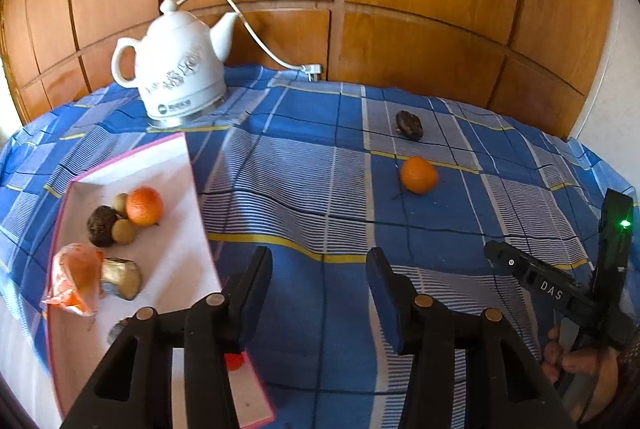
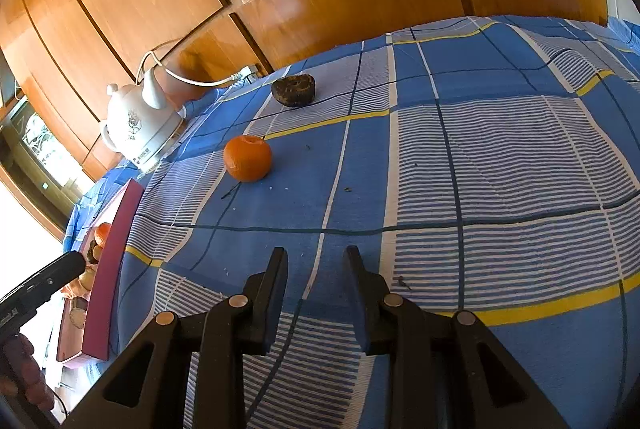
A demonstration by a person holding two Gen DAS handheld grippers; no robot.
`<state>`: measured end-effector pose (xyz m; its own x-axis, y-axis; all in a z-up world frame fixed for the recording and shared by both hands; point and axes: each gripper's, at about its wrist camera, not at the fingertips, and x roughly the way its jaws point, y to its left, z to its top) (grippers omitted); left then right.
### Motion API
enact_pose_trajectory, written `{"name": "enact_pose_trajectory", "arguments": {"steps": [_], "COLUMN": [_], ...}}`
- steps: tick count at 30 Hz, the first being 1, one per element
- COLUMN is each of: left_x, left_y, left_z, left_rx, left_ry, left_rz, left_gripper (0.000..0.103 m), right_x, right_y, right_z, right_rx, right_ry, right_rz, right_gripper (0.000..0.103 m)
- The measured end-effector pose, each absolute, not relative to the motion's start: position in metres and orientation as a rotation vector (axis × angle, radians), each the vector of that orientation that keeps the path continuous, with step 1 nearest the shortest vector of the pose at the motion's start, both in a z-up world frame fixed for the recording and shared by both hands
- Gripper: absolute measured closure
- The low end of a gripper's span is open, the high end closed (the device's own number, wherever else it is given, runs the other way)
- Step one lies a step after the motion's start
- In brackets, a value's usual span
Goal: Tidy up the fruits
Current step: 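Grasp the mandarin with the left gripper while the right gripper approaches the dark round fruit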
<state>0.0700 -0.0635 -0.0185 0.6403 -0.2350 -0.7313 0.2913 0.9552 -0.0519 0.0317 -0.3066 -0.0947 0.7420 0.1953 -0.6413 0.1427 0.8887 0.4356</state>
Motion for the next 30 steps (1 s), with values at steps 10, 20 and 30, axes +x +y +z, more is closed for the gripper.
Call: {"name": "enact_pose_trajectory", "arguments": {"steps": [10,20,30], "left_x": [0.106,0.161,0.191], "left_y": [-0.110,-0.180,-0.194], "left_z": [-0.024,-0.042,-0.074], "left_rx": [0.093,0.160,0.122], "left_ry": [0.850,0.882,0.950], "left_rz": [-0.399,-0.471,-0.485], "left_gripper": [0.039,0.038,0.063], "right_x": [0.031,0.030,0.030], "right_y": [-0.307,-0.310,-0.309], "right_z": [-0.096,-0.097,-0.097], "right_rx": [0.499,0.522,0.517], "right_ry": [0.735,0.727,0.727], "right_rz": [0.036,0.047,0.045], "right_gripper": [0.074,0.074,0.074]}}
